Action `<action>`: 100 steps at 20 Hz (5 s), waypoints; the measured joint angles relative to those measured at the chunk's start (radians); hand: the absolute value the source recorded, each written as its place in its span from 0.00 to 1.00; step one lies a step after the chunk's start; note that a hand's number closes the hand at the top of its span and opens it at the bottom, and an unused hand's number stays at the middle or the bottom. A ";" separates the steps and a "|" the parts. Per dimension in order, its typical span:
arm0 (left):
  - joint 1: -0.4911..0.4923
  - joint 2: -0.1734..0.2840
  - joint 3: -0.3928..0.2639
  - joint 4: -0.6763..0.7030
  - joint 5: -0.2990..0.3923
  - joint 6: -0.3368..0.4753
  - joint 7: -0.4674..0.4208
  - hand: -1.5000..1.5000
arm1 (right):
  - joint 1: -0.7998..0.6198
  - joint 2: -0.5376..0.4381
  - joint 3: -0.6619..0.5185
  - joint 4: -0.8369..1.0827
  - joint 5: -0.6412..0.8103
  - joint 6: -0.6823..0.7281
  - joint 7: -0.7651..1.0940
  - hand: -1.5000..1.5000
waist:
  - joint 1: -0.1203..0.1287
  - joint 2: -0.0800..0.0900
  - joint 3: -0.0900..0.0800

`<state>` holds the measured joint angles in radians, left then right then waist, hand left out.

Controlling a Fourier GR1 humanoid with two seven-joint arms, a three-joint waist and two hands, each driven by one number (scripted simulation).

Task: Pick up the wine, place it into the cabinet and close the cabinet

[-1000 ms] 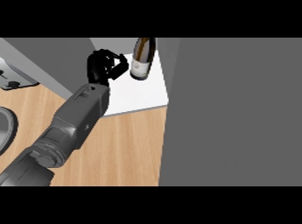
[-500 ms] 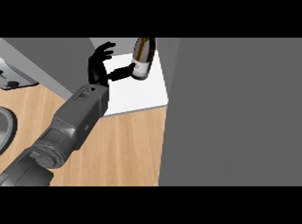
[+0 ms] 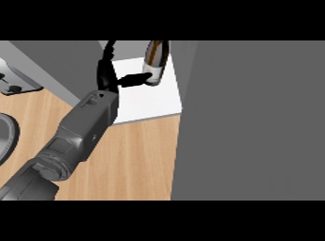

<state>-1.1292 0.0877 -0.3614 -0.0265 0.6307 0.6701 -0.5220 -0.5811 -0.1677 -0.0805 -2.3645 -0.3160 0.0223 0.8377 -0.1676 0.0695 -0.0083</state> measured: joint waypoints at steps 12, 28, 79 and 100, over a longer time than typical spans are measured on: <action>0.009 -0.027 0.021 -0.106 0.019 -0.359 -0.115 0.00 | 0.000 -0.004 -0.007 -0.003 0.003 -0.026 0.019 0.00 | 0.057 -0.025 -0.003; 0.051 -0.075 0.050 -0.347 0.021 -0.542 -0.100 0.00 | 0.016 -0.050 0.019 -0.021 0.044 -0.111 0.089 0.00 | 0.165 -0.075 0.007; 1.293 0.484 -0.331 -2.118 0.026 -0.318 0.089 1.00 | -0.066 0.038 0.330 -0.033 0.068 -0.121 0.138 1.00 | 0.186 -0.077 0.009; 1.587 0.830 0.264 -2.071 0.444 -0.879 0.008 1.00 | -0.536 0.163 0.669 0.592 0.226 -0.425 -0.076 1.00 | 0.220 -0.071 0.008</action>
<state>0.4582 0.9177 -0.0978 -2.0973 1.0751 -0.2093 -0.5137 -1.1175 -0.0051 0.5888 -1.7727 -0.0898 -0.4024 0.7621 0.0528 -0.0016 0.0000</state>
